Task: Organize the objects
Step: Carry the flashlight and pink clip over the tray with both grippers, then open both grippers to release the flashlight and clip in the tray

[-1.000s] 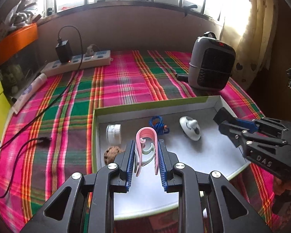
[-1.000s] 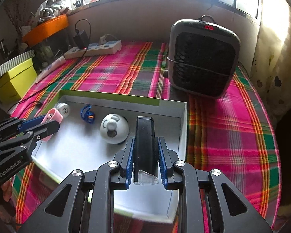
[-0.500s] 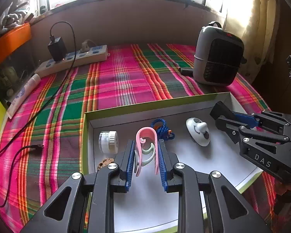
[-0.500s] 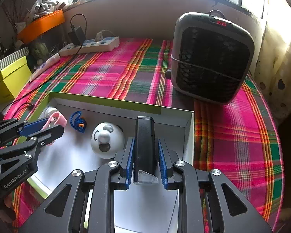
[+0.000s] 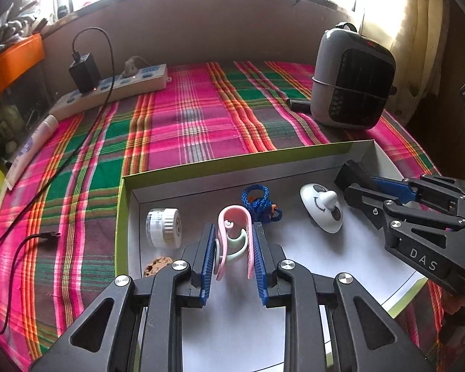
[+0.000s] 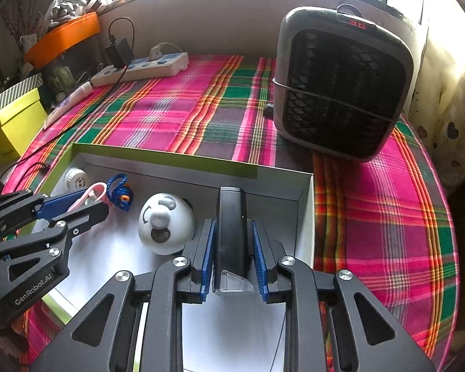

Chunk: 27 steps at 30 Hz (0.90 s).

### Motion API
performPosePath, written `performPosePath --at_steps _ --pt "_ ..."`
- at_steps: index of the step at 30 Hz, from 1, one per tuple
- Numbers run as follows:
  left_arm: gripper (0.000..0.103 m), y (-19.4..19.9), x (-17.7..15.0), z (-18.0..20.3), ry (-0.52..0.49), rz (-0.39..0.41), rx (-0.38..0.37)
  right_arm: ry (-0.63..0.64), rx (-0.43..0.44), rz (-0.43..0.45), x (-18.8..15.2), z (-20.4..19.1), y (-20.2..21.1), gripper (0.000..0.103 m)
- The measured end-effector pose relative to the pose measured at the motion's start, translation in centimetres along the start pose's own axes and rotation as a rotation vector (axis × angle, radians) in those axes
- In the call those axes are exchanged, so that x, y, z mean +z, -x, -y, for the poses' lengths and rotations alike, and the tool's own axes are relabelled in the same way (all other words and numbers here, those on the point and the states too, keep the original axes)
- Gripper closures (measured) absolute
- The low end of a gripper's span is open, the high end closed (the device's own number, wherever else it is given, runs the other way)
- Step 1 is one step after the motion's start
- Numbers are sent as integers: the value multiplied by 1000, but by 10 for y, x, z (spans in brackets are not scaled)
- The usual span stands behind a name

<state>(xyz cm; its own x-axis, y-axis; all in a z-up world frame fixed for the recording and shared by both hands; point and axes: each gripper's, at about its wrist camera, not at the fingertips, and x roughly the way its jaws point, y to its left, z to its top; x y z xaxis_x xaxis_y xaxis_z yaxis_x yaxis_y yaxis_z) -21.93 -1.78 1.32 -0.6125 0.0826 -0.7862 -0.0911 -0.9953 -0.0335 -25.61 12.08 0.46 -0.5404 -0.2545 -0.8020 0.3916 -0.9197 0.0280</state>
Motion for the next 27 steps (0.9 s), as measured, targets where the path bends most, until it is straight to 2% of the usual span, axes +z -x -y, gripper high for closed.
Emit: performPosePath --at_steps 15,20,23,27 --pt "81 -4 0 -1 5 -13 -1 -7 4 4 1 3 -2 79" --pt "72 -3 -1 0 10 -15 -8 -8 4 5 0 4 -2 77" --pt "72 -1 -2 1 11 -16 -12 -8 6 10 0 3 0 72" --pt "69 2 -2 1 14 -7 -19 -5 0 15 0 1 1 72"
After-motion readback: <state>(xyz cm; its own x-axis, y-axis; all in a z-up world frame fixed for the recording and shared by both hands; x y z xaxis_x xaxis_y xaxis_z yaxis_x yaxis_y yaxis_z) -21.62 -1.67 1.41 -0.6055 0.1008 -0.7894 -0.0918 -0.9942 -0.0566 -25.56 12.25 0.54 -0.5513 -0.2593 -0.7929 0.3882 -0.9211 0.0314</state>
